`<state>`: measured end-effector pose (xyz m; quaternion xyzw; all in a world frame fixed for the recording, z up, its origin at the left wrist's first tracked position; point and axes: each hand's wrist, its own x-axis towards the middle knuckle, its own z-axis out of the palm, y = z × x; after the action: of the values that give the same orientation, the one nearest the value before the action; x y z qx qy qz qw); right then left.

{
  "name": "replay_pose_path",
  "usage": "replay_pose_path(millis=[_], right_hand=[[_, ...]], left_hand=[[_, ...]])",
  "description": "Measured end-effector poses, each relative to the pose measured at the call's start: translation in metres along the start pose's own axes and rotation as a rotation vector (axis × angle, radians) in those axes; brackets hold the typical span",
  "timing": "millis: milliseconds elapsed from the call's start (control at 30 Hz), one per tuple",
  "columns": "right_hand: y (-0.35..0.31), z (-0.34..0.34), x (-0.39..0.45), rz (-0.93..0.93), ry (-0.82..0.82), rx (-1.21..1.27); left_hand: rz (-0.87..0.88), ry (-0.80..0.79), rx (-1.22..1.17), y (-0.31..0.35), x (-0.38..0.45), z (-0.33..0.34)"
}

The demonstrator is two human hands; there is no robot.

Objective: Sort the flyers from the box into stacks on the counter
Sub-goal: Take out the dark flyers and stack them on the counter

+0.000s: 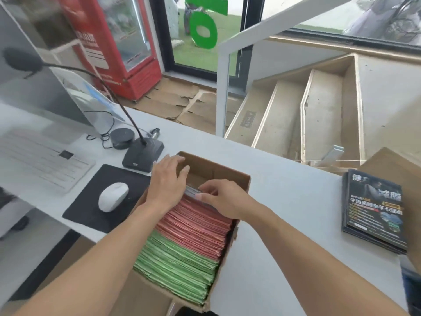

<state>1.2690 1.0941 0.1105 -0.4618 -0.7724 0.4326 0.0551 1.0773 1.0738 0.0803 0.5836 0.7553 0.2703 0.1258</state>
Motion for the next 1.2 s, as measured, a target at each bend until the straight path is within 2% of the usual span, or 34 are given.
replay_pose_path(millis=[100, 333, 533, 667, 733, 867, 1100, 1200], right_hand=[[0.000, 0.003, 0.007, 0.062, 0.028, 0.024], [0.000, -0.002, 0.014, 0.213, 0.010, 0.192], [-0.013, -0.002, 0.016, 0.200, 0.017, -0.024], [-0.015, 0.011, 0.019, 0.150, 0.196, -0.357], [-0.012, 0.017, 0.020, 0.160, 0.270, -0.388], [-0.012, 0.024, 0.021, 0.180, 0.270, -0.392], [-0.009, 0.020, 0.008, 0.182, 0.491, -0.244], [-0.012, 0.012, -0.010, 0.114, 0.641, -0.028]], left_hand=[[0.021, -0.040, 0.038, -0.018, -0.005, 0.006], [0.024, -0.005, -0.009, -0.024, -0.015, 0.008], [0.005, -0.041, -0.035, -0.026, -0.017, 0.007], [0.007, -0.036, -0.083, -0.026, -0.019, 0.005], [0.022, -0.040, -0.085, -0.027, -0.020, 0.004], [0.030, -0.051, -0.068, -0.028, -0.020, 0.004], [0.015, -0.074, -0.073, -0.027, -0.021, 0.002], [-0.017, -0.049, -0.149, -0.025, -0.021, -0.003]])
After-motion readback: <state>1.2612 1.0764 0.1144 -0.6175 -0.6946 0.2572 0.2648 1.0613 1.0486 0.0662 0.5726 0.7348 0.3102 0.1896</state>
